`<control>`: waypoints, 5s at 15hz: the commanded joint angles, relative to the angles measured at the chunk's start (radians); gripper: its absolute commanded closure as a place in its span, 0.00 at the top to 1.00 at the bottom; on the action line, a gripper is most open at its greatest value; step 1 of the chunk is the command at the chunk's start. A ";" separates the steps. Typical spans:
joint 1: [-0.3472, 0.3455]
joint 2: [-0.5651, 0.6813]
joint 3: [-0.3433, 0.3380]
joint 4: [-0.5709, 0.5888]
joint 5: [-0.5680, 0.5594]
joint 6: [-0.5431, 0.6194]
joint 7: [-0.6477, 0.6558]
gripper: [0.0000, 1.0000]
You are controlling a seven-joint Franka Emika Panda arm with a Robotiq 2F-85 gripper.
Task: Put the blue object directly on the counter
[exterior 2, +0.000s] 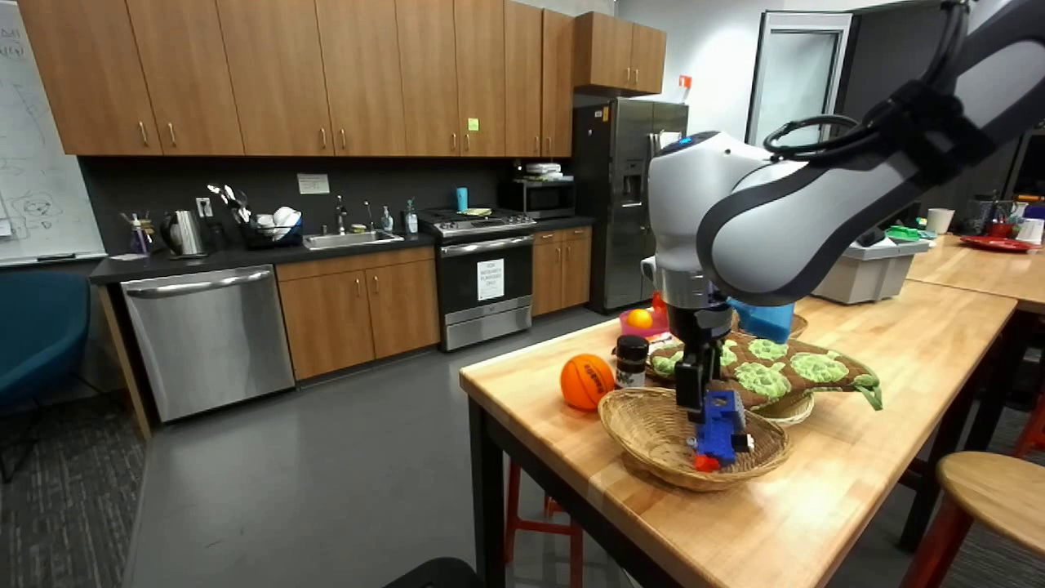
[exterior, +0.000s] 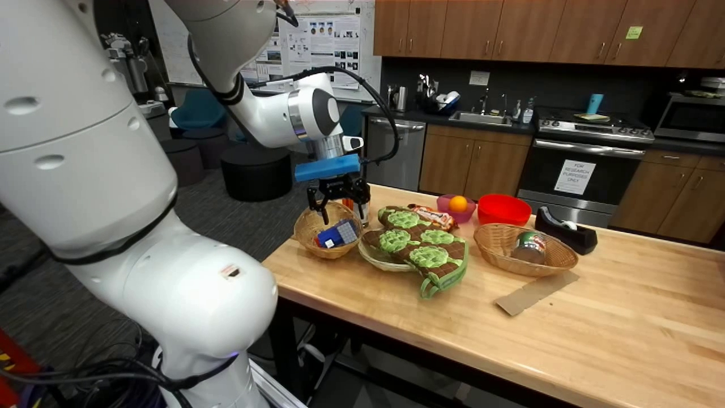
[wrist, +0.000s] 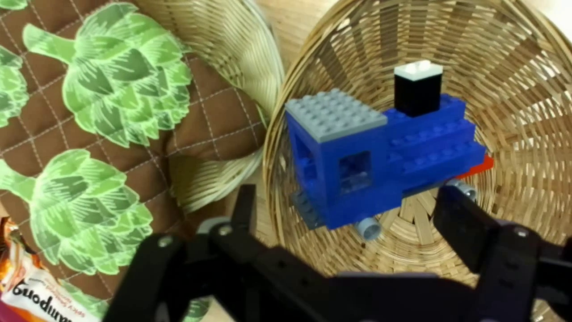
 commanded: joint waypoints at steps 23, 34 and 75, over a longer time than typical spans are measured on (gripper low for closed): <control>-0.087 -0.087 0.033 -0.107 -0.146 0.152 0.233 0.27; -0.060 -0.256 0.136 -0.070 -0.264 -0.032 0.212 0.27; 0.123 0.676 0.015 1.098 -0.367 -0.339 -0.101 1.00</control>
